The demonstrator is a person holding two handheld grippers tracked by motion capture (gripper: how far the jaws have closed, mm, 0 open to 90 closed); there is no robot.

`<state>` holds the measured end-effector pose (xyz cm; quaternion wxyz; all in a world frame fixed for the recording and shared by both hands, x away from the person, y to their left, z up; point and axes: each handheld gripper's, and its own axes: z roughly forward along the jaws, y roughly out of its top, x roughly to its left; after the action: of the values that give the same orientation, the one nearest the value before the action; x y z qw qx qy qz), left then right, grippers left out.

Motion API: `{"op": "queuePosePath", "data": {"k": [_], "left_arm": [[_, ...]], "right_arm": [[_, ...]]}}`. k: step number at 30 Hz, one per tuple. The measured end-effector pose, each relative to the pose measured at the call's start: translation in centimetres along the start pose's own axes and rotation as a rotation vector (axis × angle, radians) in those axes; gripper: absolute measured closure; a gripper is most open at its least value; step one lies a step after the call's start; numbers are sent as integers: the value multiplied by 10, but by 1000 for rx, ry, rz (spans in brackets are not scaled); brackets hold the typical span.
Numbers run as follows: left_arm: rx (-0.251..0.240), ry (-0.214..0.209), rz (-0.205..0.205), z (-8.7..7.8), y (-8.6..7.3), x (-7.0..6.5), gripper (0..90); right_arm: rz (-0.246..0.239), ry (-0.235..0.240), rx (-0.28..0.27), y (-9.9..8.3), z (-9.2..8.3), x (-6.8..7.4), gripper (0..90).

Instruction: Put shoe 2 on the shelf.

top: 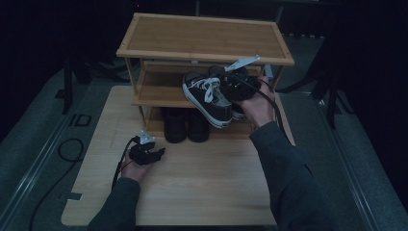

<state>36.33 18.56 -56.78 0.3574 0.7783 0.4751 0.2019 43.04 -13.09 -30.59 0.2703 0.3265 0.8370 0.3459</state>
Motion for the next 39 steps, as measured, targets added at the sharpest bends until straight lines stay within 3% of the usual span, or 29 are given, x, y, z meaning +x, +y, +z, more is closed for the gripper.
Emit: {"op": "queuePosePath", "data": {"k": [2,5,8,18,21,25,29,34,39], "left_arm": [[0,-1,0,0,0,0,477],[0,-1,0,0,0,0,478],[1,-3,-2,0,0,0,477],[-3,-11,-9,0,0,1,478],[-5,-17,-29,-1,0,2,478],[17,1,0,-1,2,-1,507],[36,-22,5,-5,4,-3,555],[25,-52,1,-14,9,-4,569],[29,-119,-7,-23,16,-3,598]], "right_arm": [[-4,31,-30,2,-7,-6,695],[-8,55,-34,3,-10,-10,731],[-47,114,-41,2,-12,-16,791],[-124,172,-51,-1,-10,-18,833],[-145,189,-71,-4,-10,-18,847],[-164,220,-78,-6,-9,-19,878],[-183,239,-85,-7,-9,-20,900],[-207,262,-85,-8,-10,-19,900],[-222,292,-79,-9,-12,-21,900]]}}
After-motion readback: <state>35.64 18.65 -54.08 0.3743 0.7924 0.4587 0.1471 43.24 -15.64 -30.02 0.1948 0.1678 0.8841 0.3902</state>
